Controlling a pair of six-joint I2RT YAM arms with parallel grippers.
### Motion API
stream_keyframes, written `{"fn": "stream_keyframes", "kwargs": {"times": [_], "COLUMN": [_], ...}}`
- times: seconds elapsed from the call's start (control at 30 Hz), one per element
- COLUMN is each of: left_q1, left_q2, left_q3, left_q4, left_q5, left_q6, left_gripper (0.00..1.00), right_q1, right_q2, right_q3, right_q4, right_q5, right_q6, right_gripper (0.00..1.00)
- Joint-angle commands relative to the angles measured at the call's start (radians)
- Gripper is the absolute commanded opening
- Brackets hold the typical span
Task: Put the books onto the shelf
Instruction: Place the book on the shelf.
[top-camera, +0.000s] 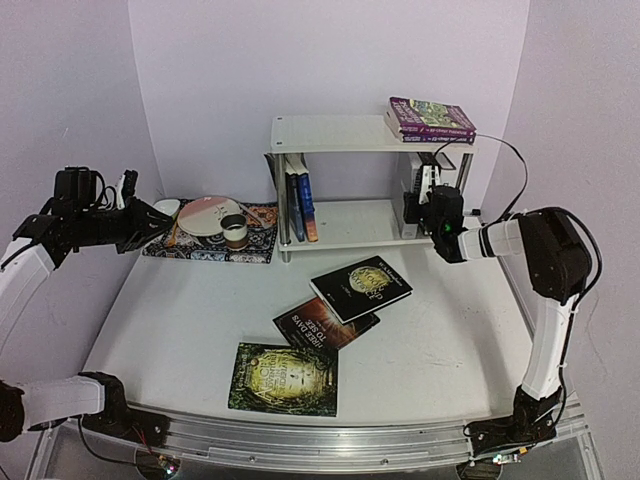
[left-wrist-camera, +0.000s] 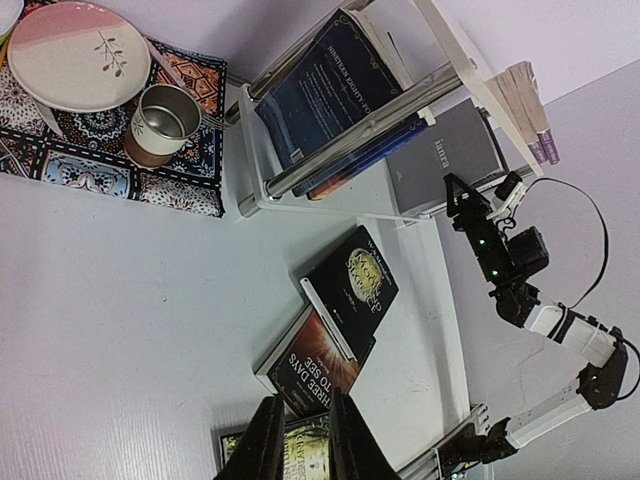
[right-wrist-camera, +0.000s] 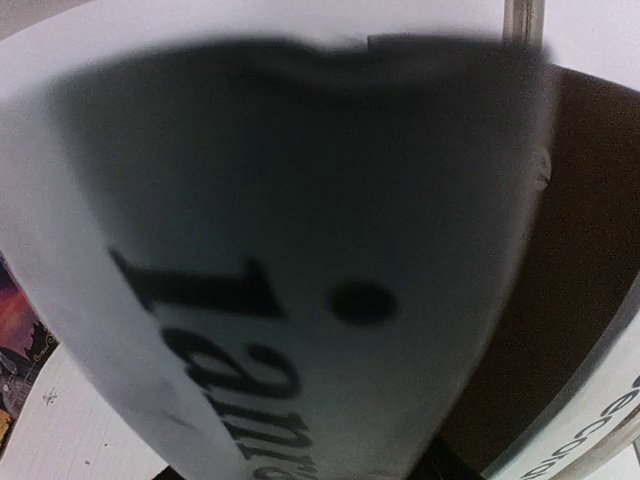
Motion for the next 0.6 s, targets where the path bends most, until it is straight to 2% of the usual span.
{"fn": "stream_keyframes", "kwargs": {"times": [0.0,0.1,0.3,0.57], "left_q1": [0.001,0.001,0.001,0.002], "left_q2": [-0.017,-0.006,-0.004,0.0], "left_q3": [0.019,0.023,0.018,0.008], "left_q4": [-0.001,-0.003,-0.003,-0.003], "left_q5": [-0.003,0.008,0.011,0.02], "left_q6": [0.012,0.009,0.012,0.018], "left_gripper": [0.17,0.17,0.17,0.17], "right_q1": [0.0,0.0,0.0,0.0], "right_q2": [-0.022,-0.058,-0.132,-0.119], "right_q3": [0.013,-0.03,-0.125,-0.107], "right_q4": [0.041,0.039,0.038,0.007], "right_q5": [-0.001,-0.007,-0.024,-0.031], "right_q6": [0.001,0.014,0.039,0.029], "right_gripper": [0.53,0.59,0.6,0.26]}}
